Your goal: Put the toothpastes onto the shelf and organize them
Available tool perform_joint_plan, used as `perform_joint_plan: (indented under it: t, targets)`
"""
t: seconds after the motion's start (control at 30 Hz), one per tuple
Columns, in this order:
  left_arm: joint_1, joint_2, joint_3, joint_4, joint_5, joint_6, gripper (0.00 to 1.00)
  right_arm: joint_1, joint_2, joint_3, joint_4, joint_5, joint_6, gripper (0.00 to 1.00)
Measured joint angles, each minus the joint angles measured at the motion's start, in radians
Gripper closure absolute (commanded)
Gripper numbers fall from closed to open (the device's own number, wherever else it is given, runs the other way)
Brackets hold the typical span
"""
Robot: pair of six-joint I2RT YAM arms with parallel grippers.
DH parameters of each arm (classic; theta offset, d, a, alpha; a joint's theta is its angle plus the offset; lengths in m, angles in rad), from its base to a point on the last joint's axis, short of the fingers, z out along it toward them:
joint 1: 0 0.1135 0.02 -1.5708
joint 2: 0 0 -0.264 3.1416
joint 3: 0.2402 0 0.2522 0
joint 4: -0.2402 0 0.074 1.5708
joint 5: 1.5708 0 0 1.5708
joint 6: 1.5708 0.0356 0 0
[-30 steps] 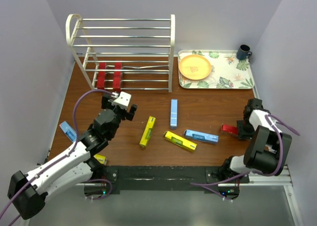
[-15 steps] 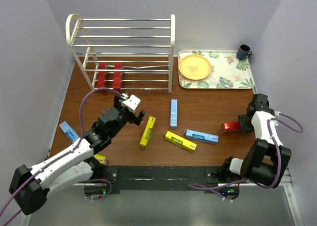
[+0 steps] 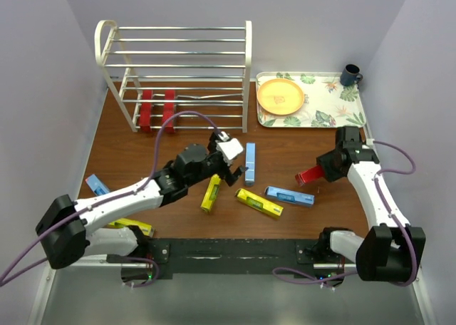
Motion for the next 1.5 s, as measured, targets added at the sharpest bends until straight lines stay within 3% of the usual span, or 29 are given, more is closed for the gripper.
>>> perform_joint_plan:
  t: [0.27,0.6,0.87,1.17,1.5]
  targets:
    - [-0.164,0.154,0.086,0.081,-0.032,0.049,0.00,0.143,-0.008,0.009,-0.013,-0.001,0.067,0.76]
    - [-0.285,0.315,0.099,0.330,-0.154,0.137,0.00,0.251,-0.007,0.037,-0.012,0.008,0.132,0.75]
    - [-0.315,0.391,0.099,0.431,-0.192,0.142,0.01,0.289,0.011,0.053,-0.008,-0.006,0.137,0.74]
    - [-0.319,0.465,0.101,0.459,-0.238,0.138,0.11,0.316,0.043,0.079,-0.002,-0.015,0.133,0.73]
    - [-0.325,0.488,0.113,0.467,-0.321,0.116,0.15,0.370,0.064,0.101,0.006,-0.015,0.134,0.71]
